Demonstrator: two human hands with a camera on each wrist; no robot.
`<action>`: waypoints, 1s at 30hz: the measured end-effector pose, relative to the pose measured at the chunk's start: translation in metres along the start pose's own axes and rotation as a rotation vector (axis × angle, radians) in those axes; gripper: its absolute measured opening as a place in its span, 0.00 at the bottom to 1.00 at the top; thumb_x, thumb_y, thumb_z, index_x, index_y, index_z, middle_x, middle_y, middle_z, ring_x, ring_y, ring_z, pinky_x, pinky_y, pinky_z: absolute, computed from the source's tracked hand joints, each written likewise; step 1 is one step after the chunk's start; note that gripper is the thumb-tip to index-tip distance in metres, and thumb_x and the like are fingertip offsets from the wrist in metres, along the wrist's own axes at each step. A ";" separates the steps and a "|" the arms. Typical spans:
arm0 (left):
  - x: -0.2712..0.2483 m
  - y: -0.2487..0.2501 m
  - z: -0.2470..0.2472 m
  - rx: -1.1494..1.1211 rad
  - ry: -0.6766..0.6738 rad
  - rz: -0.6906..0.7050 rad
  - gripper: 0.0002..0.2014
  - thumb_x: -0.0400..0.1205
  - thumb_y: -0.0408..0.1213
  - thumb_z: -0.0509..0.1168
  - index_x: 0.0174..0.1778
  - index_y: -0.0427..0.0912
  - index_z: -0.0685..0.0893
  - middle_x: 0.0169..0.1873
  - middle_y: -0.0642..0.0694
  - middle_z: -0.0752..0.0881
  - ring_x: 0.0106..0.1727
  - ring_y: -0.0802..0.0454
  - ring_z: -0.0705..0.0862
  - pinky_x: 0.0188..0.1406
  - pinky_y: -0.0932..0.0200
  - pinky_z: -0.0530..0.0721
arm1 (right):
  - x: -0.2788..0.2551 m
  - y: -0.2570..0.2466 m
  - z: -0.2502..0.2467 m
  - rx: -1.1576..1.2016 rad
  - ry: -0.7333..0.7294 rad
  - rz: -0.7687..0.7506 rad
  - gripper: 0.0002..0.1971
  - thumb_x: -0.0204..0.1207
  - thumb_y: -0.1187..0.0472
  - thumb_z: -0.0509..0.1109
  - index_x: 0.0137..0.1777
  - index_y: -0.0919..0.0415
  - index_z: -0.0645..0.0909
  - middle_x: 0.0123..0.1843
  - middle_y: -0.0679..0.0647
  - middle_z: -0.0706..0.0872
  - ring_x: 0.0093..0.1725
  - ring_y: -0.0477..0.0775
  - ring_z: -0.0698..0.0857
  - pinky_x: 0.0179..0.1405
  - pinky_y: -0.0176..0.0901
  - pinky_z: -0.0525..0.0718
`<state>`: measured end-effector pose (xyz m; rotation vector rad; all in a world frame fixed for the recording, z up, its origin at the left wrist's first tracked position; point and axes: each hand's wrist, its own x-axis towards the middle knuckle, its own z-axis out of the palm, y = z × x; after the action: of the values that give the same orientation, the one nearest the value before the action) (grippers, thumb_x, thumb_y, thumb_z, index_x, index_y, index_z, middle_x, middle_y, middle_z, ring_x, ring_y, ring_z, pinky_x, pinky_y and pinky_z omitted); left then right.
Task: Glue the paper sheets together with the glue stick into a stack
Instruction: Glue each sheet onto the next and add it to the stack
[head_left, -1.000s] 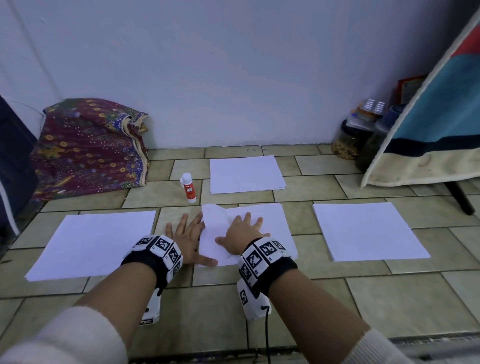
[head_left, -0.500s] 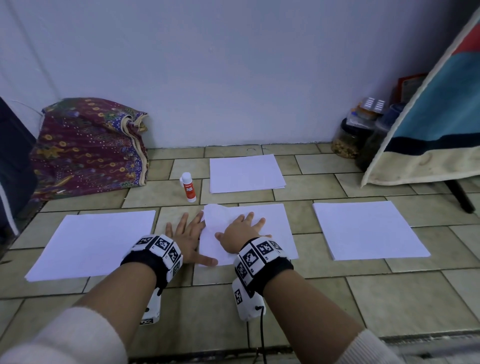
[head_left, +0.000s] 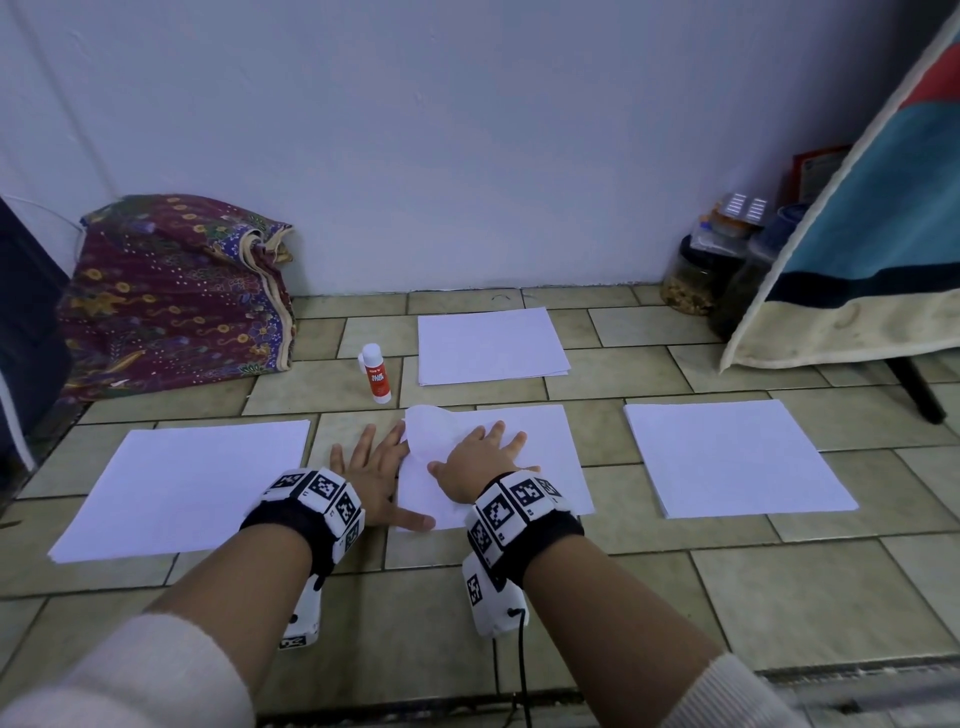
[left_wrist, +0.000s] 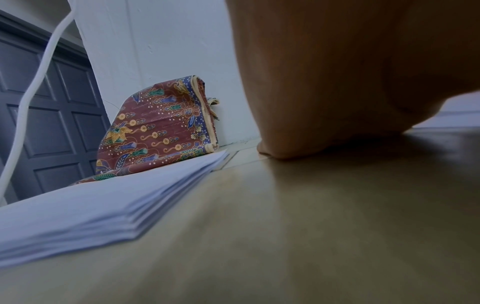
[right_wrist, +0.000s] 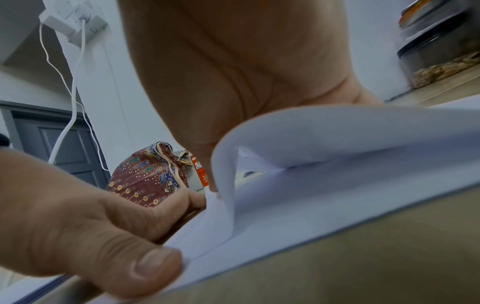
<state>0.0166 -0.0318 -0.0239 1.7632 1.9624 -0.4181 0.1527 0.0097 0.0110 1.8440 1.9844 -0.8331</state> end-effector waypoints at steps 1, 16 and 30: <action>0.000 0.000 0.000 -0.001 0.000 0.000 0.57 0.72 0.69 0.66 0.83 0.53 0.33 0.82 0.54 0.28 0.82 0.44 0.27 0.79 0.32 0.34 | 0.000 0.000 0.000 0.000 0.001 0.004 0.43 0.83 0.39 0.54 0.84 0.64 0.38 0.86 0.60 0.36 0.82 0.71 0.36 0.75 0.78 0.49; -0.002 0.000 -0.001 -0.031 0.004 0.015 0.57 0.72 0.68 0.67 0.83 0.54 0.33 0.81 0.55 0.27 0.82 0.44 0.27 0.78 0.33 0.34 | 0.005 0.002 0.004 0.006 0.032 0.017 0.43 0.83 0.40 0.56 0.84 0.63 0.37 0.86 0.59 0.36 0.83 0.70 0.36 0.75 0.78 0.50; -0.001 -0.001 -0.002 -0.053 0.018 0.016 0.75 0.40 0.79 0.45 0.84 0.44 0.33 0.81 0.48 0.27 0.82 0.48 0.27 0.78 0.34 0.34 | 0.043 0.010 0.016 -0.062 0.058 -0.152 0.39 0.75 0.36 0.64 0.82 0.50 0.54 0.84 0.65 0.56 0.83 0.71 0.44 0.74 0.80 0.52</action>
<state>0.0153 -0.0323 -0.0219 1.7547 1.9521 -0.3433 0.1542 0.0344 -0.0288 1.7186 2.1837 -0.7574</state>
